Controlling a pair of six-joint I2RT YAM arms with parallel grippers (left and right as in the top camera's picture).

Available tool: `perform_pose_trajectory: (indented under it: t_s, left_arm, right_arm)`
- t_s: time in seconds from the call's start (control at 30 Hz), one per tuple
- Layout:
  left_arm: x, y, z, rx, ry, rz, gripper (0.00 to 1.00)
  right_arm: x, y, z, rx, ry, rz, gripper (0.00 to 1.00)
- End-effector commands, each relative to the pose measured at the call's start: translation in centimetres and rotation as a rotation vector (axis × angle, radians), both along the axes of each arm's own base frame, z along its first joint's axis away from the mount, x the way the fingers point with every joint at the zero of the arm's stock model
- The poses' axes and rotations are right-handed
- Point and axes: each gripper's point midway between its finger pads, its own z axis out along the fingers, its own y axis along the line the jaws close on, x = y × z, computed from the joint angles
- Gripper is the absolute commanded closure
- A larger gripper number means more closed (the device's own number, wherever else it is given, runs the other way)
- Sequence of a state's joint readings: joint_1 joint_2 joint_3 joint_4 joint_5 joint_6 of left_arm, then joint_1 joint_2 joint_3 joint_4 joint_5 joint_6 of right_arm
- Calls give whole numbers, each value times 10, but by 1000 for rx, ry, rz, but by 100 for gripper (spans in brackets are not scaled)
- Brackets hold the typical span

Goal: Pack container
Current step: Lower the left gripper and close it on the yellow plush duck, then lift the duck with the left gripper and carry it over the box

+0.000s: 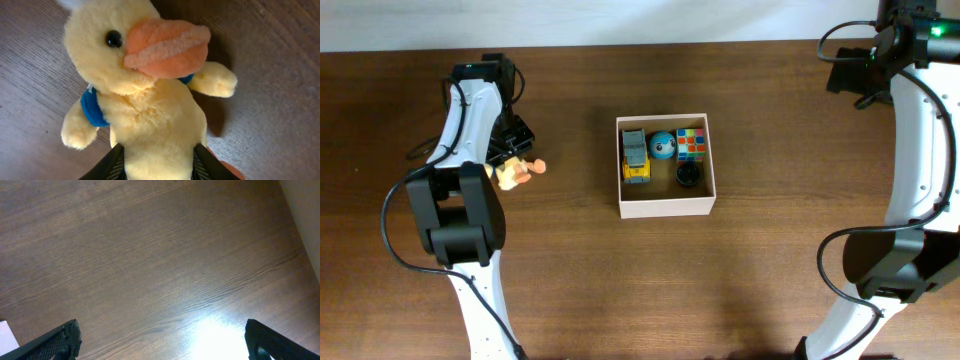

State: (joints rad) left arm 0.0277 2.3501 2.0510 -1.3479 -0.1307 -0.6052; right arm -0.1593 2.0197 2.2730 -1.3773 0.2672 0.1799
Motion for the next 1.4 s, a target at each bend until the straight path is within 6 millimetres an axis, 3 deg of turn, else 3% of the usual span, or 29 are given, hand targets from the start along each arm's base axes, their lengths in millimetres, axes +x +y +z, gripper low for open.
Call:
perform_pose_trajectory:
  t_s: [0.0, 0.2, 0.53, 0.67, 0.97, 1.13, 1.37]
  left_arm:
    - [-5, 5, -3, 2, 31, -57, 62]
    - [-12, 6, -2, 1, 69, -127, 68]
    - [-6, 7, 4, -3, 70, -273, 68]
    - [10, 8, 21, 3, 13, -330, 68]
    - [41, 6, 80, 36, -136, -408, 72]
    - [45, -12, 106, 46, -166, -525, 73]
    - [46, -64, 130, 56, -191, -763, 73]
  right_arm:
    - [0, 1, 1, 1, -3, 2, 1]
    - [0, 1, 1, 1, -3, 2, 1]
    - [0, 1, 1, 1, -3, 2, 1]
    - [0, 1, 1, 1, -3, 2, 1]
    - [0, 1, 1, 1, -3, 2, 1]
    - [0, 1, 1, 1, -3, 2, 1]
    - [0, 1, 1, 1, -3, 2, 1]
